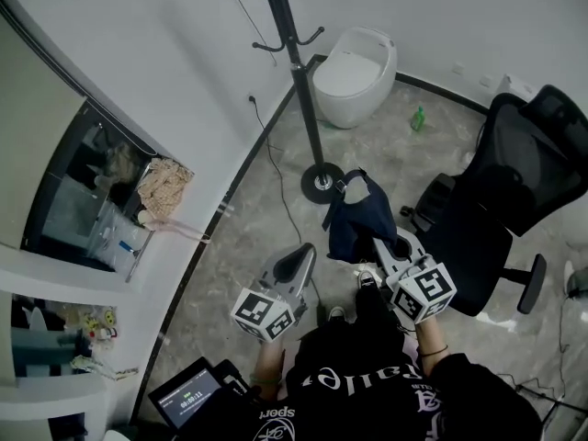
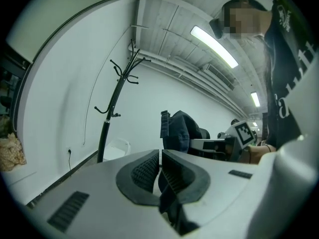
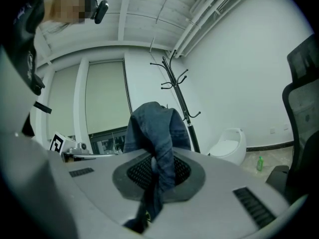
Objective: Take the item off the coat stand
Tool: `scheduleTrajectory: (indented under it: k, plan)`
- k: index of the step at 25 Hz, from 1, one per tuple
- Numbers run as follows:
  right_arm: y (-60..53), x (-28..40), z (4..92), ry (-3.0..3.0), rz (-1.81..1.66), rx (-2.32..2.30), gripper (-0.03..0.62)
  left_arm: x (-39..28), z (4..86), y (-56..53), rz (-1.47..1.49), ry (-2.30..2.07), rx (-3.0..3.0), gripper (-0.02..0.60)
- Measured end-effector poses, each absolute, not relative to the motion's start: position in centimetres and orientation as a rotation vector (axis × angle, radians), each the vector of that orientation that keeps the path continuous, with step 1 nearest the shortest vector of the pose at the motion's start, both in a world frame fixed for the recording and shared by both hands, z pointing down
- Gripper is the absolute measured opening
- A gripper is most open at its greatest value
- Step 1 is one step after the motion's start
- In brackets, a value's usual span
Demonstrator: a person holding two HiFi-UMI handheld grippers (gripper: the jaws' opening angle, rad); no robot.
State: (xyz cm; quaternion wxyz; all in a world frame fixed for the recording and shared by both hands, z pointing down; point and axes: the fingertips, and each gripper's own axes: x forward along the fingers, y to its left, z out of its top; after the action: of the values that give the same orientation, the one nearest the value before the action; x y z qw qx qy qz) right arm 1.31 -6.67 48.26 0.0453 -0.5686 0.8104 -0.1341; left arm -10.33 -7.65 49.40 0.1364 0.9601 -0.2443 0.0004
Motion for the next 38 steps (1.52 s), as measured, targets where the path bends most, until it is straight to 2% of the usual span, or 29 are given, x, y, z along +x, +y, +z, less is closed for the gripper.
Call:
scheduleTrajectory:
  k: [9, 21, 38]
  plan:
    - [0.0, -2.2, 48.6, 2.405, -0.448, -1.832, 0.026, -12.4, 49.9, -3.4, -0.018, -0.575, 2.794, 0.003]
    - [3.1, -2.1, 49.0, 2.446, -0.434, -1.884, 0.027, -11.8, 48.7, -1.2, -0.051, -0.58, 2.826, 0.004]
    - [11.2, 3.7, 50.5, 2.447, -0.476, -1.91, 0.028, -6.3, 49.6, 6.3, 0.026, -0.574, 2.804, 0.003]
